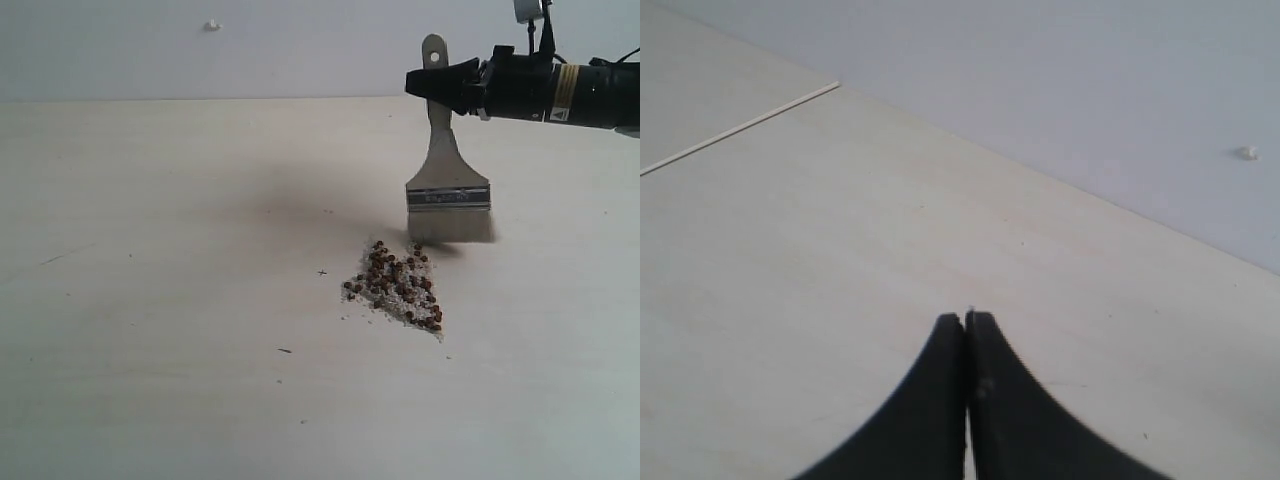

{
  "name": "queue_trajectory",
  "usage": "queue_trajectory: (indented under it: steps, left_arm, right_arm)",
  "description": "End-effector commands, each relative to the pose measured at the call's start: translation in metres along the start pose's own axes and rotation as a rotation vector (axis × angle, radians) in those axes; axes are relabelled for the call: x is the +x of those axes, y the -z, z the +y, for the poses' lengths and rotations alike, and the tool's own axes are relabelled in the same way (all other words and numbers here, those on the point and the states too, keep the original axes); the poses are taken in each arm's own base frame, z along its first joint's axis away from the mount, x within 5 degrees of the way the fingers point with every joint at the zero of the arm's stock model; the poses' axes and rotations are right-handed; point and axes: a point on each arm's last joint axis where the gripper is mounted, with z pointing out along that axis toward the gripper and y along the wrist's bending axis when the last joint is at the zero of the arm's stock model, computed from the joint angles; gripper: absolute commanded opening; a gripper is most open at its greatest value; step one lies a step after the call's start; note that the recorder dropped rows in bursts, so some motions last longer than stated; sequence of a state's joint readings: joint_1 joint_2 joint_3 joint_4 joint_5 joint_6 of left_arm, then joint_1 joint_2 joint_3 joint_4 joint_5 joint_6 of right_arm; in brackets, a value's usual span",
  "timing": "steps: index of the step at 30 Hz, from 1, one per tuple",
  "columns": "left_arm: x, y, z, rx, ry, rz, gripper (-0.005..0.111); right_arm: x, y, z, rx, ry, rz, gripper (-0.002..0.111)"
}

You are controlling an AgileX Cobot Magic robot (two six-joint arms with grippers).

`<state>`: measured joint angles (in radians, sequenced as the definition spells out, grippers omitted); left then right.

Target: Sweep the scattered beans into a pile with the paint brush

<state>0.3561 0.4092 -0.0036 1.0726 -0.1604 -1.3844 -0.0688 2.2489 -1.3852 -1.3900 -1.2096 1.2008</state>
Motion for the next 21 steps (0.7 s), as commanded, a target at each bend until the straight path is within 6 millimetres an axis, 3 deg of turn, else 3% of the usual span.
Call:
queue_trajectory:
  steps: [1,4,12,21]
  left_arm:
    - [0.001,0.0,0.001,-0.007,0.005,-0.001,0.0]
    - [0.001,0.0,0.001,-0.007,0.005,-0.001,0.0]
    - [0.001,0.0,0.001,-0.007,0.005,-0.001,0.0]
    - [0.001,0.0,0.001,-0.007,0.005,-0.001,0.0]
  right_arm:
    - [0.003,-0.001,-0.002,-0.011,-0.074,0.001,0.0]
    - [0.003,-0.001,-0.001,-0.017,-0.146,0.018,0.0]
    - [0.001,0.002,0.009,-0.047,-0.138,0.121,0.0]
    - [-0.01,0.002,0.008,-0.025,-0.098,0.025,0.0]
